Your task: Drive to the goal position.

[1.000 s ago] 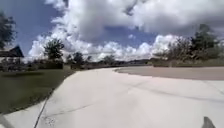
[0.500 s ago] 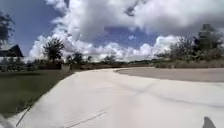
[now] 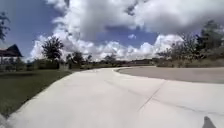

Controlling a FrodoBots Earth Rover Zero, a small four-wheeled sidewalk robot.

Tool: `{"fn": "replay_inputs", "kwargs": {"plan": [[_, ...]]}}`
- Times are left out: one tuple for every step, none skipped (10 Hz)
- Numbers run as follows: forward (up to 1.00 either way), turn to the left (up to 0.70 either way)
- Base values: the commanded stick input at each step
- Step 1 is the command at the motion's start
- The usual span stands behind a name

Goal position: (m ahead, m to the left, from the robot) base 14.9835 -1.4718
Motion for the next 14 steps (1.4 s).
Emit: {"fn": "replay_inputs", "kwargs": {"plan": [[0.85, 0.34], [0.85, 0.34], [0.85, 0.18], [0.85, 0.0], [0.85, 0.0], [0.85, 0.0], [0.85, 0.0], [0.85, 0.0], [0.85, 0.0], [0.85, 0.0], [0.85, 0.0], [0.85, 0.0], [0.85, 0.0], [0.85, 0.0]]}}
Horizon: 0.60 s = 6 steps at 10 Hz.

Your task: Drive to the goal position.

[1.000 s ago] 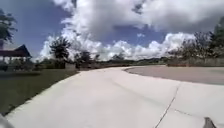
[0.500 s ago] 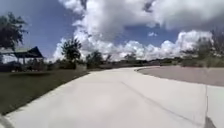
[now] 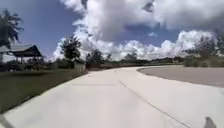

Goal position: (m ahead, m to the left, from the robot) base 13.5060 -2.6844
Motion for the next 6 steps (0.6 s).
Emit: {"fn": "replay_inputs", "kwargs": {"plan": [[0.85, 0.0], [0.85, 0.0], [0.85, 0.0], [0.85, 0.0], [0.85, 0.0], [0.85, 0.0]]}}
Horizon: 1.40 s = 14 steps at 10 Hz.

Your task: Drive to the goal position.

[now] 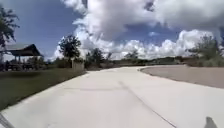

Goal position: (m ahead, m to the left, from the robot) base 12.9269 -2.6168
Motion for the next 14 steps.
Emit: {"fn": "replay_inputs", "kwargs": {"plan": [[0.85, 0.0], [0.85, 0.0], [0.85, 0.0], [0.85, 0.0], [0.85, 0.0], [0.85, 0.0], [0.85, 0.0], [0.85, 0.0], [0.85, 0.0], [0.85, 0.0], [0.85, 0.0], [0.85, 0.0], [0.85, 0.0], [0.85, 0.0]]}}
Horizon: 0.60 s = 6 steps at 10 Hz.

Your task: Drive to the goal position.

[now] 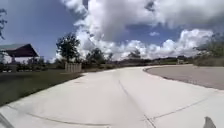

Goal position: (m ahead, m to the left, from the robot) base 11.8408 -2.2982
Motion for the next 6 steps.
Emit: {"fn": "replay_inputs", "kwargs": {"plan": [[0.85, 0.0], [0.85, 0.0], [0.85, 0.0], [0.85, 0.0], [0.85, 0.0], [0.85, 0.0]]}}
